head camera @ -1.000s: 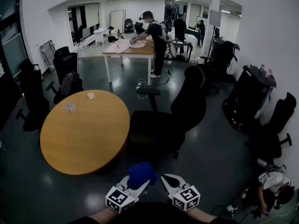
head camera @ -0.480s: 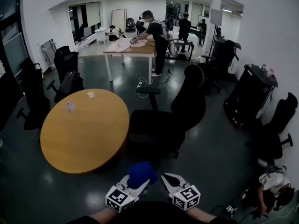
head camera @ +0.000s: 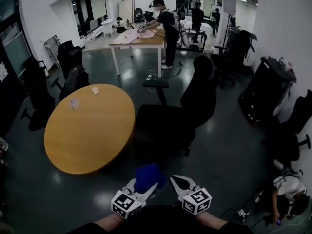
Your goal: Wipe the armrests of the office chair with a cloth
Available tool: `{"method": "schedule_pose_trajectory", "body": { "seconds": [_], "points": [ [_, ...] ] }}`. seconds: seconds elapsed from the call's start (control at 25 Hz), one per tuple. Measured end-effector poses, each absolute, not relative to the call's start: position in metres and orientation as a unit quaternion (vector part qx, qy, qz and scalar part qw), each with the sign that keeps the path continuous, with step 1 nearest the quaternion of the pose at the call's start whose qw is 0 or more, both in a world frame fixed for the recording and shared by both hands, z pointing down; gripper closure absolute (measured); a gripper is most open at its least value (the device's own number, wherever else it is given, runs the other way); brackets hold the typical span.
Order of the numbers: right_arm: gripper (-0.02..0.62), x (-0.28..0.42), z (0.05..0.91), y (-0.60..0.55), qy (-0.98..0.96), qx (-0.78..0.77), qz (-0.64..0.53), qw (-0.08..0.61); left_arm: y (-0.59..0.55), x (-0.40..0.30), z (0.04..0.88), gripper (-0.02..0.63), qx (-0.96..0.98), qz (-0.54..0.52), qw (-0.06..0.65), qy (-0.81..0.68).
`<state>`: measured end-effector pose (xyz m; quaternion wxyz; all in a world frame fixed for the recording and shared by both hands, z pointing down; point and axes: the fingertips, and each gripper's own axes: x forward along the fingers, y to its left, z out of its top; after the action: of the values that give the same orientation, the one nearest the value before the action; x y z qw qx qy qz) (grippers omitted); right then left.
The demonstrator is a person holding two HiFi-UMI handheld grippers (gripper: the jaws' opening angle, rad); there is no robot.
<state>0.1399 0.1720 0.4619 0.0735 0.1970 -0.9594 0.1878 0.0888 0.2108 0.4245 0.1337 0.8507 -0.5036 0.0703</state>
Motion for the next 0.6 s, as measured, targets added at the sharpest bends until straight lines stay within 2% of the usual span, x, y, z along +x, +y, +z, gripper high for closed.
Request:
{"method": "schedule_pose_trajectory", "body": {
  "seconds": [0.6],
  "points": [
    [0.591, 0.197, 0.468, 0.122, -0.963, 0.174, 0.197, 0.057, 0.161, 0.149, 0.428, 0.500, 0.840, 0.082, 0.127, -0.522]
  ]
}}
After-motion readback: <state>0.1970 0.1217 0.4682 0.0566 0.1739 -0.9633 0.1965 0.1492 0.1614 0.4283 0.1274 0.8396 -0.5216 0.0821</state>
